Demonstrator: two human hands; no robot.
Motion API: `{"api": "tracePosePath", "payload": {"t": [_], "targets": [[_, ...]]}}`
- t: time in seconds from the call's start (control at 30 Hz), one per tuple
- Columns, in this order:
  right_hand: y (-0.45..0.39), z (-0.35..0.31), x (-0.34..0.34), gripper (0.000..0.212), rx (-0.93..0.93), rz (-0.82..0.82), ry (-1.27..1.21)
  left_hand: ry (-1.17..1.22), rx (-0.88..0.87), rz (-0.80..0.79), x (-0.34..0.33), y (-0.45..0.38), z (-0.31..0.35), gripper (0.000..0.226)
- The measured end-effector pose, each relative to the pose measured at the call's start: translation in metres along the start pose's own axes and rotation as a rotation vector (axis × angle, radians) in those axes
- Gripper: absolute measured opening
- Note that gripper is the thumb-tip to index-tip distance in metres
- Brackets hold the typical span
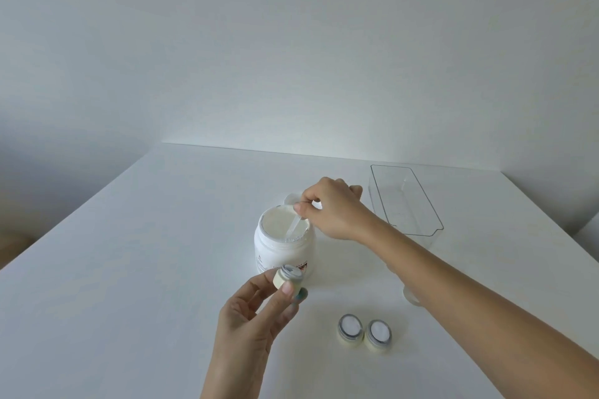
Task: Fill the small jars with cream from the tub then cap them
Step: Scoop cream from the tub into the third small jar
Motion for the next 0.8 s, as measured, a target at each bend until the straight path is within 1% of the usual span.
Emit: {"api": "tracePosePath", "payload": {"t": [0.07,0.13,0.23,0.3,0.4,0.57,0.67,0.8], "targets": [[0.001,0.006,0.003,0.036,-0.087,0.014,-0.051,-0.028,-0.012,-0.007,0.0,0.0,0.0,0.034],[0.001,0.011,0.006,0.035,-0.162,0.041,-0.109,-0.048,-0.025,-0.01,0.001,-0.001,-0.001,0.038],[0.002,0.019,0.008,0.037,-0.251,0.078,-0.203,-0.029,-0.033,-0.003,0.001,-0.001,0.0,0.037],[0.003,0.025,0.008,0.037,-0.309,0.077,-0.251,0.001,-0.036,0.005,0.0,-0.001,0.0,0.034],[0.004,0.031,0.007,0.034,-0.395,0.055,-0.317,0.028,-0.043,0.006,0.0,0.0,0.001,0.037],[0.004,0.039,0.009,0.03,-0.468,0.045,-0.439,-0.01,-0.064,-0.002,-0.001,-0.001,0.001,0.035],[0.008,0.037,0.015,0.025,-0.5,0.017,-0.545,0.002,-0.086,0.006,-0.002,-0.002,0.002,0.028],[0.018,0.035,0.023,0.026,-0.495,-0.006,-0.62,0.027,-0.107,0.012,-0.004,-0.004,0.003,0.026]]}}
Point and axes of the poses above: each hand's wrist, its own y-axis away from the middle knuckle, its own x-axis out of the back of the hand, z = x × y, the point moved 3 cm from there along -y, towards the middle knuckle, and after that the axes turned 10 degrees about z, right-handed, at the moved point
